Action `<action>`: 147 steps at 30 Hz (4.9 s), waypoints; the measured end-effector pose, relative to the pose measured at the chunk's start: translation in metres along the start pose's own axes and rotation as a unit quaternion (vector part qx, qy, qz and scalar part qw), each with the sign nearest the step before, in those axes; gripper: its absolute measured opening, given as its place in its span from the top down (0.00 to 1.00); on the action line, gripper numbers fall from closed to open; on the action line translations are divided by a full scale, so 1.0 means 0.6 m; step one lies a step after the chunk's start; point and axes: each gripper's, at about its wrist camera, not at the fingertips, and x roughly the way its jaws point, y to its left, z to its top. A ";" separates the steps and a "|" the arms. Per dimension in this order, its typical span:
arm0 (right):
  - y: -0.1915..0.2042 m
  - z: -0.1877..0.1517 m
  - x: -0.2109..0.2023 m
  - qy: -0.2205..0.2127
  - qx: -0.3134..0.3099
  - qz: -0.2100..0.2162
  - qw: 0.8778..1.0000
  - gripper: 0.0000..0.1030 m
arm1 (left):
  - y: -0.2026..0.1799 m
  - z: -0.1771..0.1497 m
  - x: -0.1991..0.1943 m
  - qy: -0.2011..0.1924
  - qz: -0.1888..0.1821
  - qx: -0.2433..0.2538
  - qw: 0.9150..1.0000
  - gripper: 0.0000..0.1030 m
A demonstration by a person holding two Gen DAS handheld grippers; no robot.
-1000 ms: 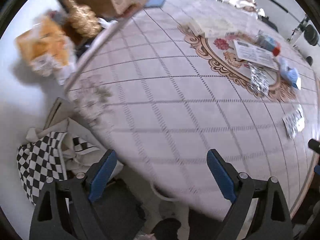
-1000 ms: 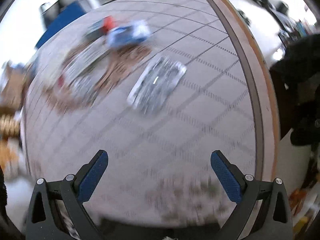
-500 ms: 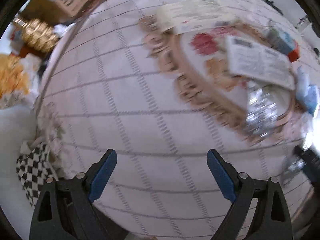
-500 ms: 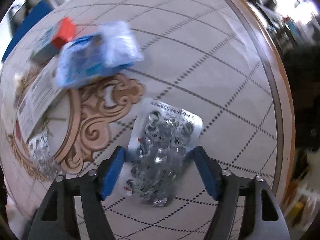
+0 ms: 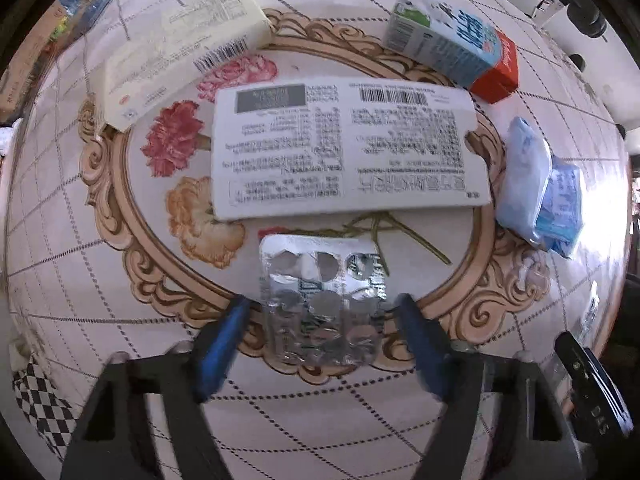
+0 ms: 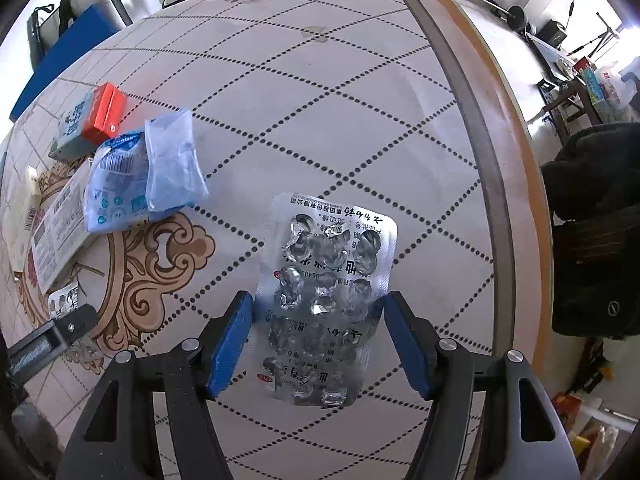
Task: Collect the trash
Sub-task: 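Carry both blister packs over the trash bin with both tools, then open both tools to drop the blister packs into the bin, then grasp the clear plastic bags with the right tool while the left tool grasps the white card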
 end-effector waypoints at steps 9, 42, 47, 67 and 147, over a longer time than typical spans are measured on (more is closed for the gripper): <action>0.031 -0.061 -0.042 -0.042 -0.075 0.008 0.996 0.33 | 0.002 -0.063 -0.084 -0.077 0.020 0.023 0.997 0.49; 0.090 -0.843 0.097 0.128 -0.229 0.098 0.960 0.34 | 0.423 -0.685 0.112 0.006 -0.070 -0.152 0.986 0.49; 0.098 -0.869 0.306 0.166 -0.204 0.104 0.959 0.34 | 0.451 -0.667 0.330 0.066 -0.108 -0.192 0.973 0.49; 0.125 -0.808 0.608 0.162 -0.215 0.102 0.958 0.00 | 0.497 -0.678 0.537 0.093 -0.125 -0.241 0.958 0.01; 0.074 0.171 0.017 0.028 -0.060 0.070 0.995 0.76 | -0.078 0.052 -0.073 -0.101 0.124 0.324 0.933 0.01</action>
